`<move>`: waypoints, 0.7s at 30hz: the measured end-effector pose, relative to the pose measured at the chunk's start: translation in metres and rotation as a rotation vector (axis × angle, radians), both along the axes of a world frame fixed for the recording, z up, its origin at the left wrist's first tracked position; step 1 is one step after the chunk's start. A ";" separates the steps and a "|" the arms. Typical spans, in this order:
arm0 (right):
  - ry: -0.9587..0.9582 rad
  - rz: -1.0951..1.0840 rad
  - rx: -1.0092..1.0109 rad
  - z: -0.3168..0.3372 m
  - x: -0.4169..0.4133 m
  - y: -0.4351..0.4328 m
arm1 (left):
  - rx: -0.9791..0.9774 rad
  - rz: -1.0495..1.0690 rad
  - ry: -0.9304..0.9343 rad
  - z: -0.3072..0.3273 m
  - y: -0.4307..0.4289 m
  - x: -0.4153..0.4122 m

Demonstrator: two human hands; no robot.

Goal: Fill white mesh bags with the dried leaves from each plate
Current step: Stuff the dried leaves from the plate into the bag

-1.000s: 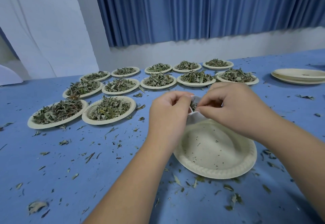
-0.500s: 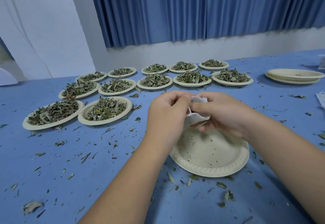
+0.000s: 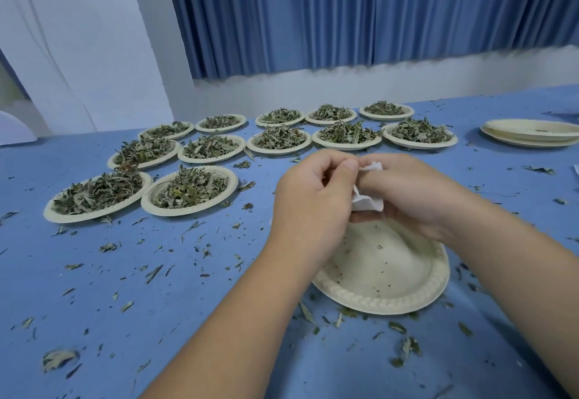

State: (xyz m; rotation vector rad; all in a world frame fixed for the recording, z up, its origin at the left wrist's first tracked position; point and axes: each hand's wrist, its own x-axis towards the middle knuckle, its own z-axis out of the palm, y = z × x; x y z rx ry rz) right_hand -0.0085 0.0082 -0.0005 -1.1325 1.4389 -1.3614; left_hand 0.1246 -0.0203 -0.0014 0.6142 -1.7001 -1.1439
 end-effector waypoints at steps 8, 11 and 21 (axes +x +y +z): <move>-0.144 0.144 -0.022 0.001 -0.001 0.006 | -0.015 0.006 0.001 0.001 0.001 0.001; -0.187 0.164 -0.016 -0.002 0.003 0.002 | -0.017 -0.018 0.001 0.003 0.005 -0.001; 0.056 -0.067 -0.022 -0.004 0.015 0.000 | -0.076 -0.041 -0.057 0.005 0.012 0.000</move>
